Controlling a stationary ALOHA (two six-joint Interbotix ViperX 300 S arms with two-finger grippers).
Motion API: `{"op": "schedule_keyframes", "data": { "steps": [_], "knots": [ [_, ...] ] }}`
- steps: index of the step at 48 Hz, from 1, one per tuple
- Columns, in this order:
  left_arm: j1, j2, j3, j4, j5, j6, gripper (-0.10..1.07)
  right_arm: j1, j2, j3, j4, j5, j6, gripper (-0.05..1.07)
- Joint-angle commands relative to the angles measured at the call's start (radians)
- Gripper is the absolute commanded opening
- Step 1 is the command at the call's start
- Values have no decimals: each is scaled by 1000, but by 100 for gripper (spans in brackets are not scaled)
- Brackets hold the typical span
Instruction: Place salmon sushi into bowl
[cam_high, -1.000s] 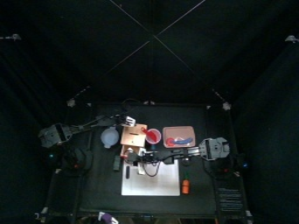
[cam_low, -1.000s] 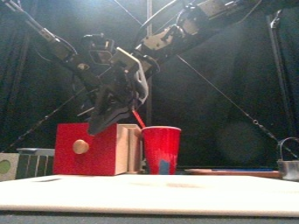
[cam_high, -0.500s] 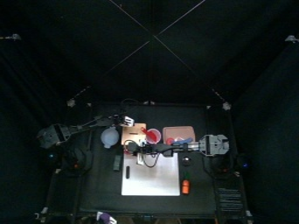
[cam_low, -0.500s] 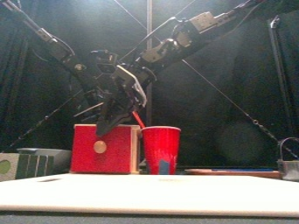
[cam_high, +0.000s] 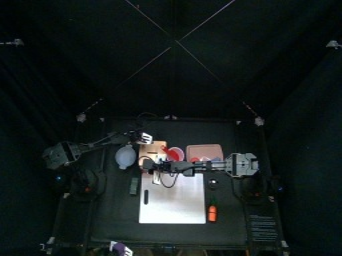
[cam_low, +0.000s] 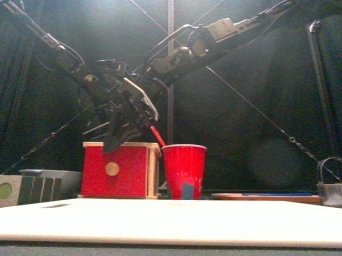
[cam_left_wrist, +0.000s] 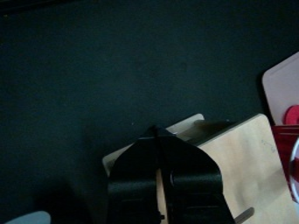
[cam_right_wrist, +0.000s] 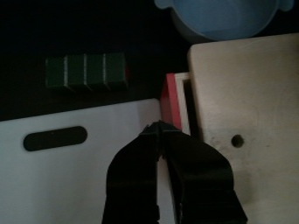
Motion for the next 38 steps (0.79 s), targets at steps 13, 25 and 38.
{"op": "schedule_keyframes", "data": {
  "steps": [13, 25, 38],
  "knots": [
    [20, -8, 6, 3, 6, 0, 28, -51, -11, -61, -31, 26, -2, 10],
    [43, -12, 5, 3, -2, 0, 28, -67, -3, -67, -34, 26, -3, 10],
    [46, -15, -2, 6, -14, 0, 28, -72, -3, -75, -35, 23, -3, 10]
  ]
}}
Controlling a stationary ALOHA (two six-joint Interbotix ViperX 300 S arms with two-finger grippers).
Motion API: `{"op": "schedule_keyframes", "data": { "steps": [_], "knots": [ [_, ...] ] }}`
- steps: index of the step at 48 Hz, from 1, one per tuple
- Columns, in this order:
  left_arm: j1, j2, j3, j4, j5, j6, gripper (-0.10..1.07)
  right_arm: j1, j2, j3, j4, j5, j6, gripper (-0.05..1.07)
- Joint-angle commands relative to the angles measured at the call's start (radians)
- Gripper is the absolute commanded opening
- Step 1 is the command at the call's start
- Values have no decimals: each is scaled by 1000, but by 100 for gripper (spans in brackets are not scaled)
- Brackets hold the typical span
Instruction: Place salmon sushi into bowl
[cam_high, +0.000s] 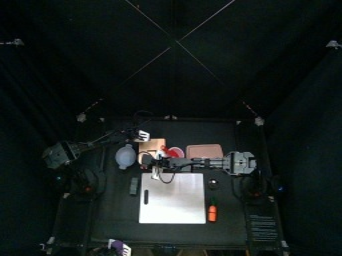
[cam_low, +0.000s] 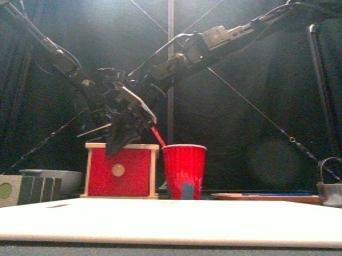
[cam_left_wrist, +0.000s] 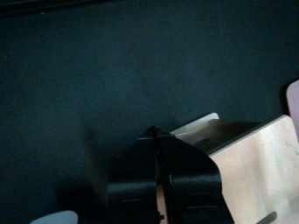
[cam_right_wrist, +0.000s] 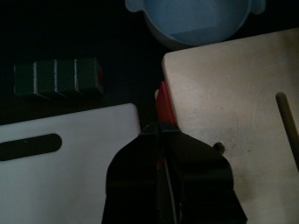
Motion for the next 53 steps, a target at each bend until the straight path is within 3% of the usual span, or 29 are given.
{"op": "schedule_keyframes", "data": {
  "steps": [1, 13, 32, 44, 53],
  "knots": [
    [-3, -15, -17, 3, -9, 2, 28, -31, -26, -34, -3, -5, -3, 10],
    [3, -40, -18, 20, -23, 2, 28, 20, -37, -60, -5, -6, -5, 10],
    [17, -178, 20, 89, -141, 2, 28, 140, -112, -60, -32, -5, -5, 10],
    [8, -342, 152, 170, -357, 2, 28, 184, -207, 51, -3, -44, -2, 11],
    [-41, -471, 272, 195, -540, 0, 28, 195, -296, 179, 52, -137, -2, 11]
  ]
}}
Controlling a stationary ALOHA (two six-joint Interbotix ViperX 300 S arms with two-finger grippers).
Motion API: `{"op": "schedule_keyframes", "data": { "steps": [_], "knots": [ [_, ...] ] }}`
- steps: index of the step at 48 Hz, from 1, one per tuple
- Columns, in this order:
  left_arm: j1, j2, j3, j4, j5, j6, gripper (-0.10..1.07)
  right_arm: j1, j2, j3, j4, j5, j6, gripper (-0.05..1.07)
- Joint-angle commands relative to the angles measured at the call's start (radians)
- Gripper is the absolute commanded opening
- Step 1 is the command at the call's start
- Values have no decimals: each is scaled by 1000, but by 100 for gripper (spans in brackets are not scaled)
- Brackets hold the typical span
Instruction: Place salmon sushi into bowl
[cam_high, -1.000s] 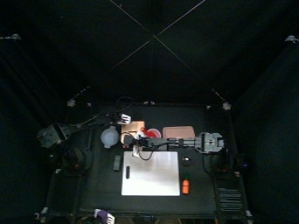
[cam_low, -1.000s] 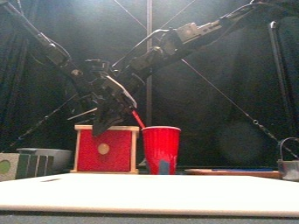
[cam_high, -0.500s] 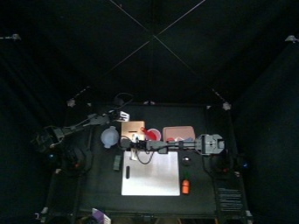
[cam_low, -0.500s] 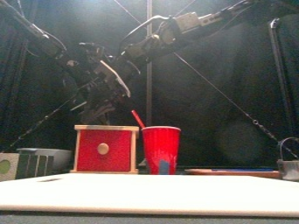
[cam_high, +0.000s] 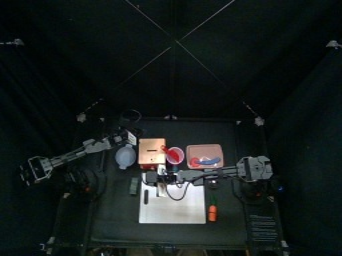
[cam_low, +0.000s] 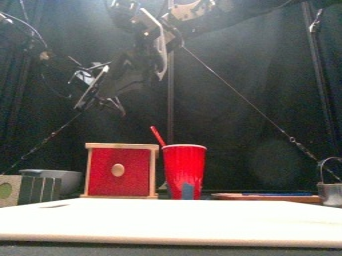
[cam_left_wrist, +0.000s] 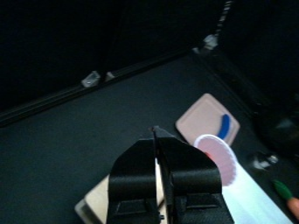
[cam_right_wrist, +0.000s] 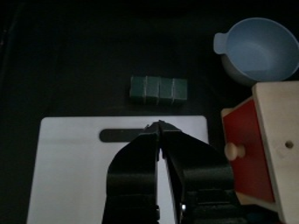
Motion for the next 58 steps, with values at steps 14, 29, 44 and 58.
{"op": "schedule_keyframes", "data": {
  "steps": [14, 29, 44, 58],
  "knots": [
    [-106, -175, 133, 11, -209, 5, 28, 5, -189, 233, 94, -173, -3, 11],
    [-232, -175, 196, 61, -225, 3, 28, 18, -262, 364, 107, -225, -2, 11],
    [-235, -173, 209, 38, -225, 3, 28, 21, -318, 451, 121, -284, -3, 11],
    [-236, -175, 218, 40, -225, 3, 28, 17, -357, 494, 121, -321, -3, 11]
  ]
}}
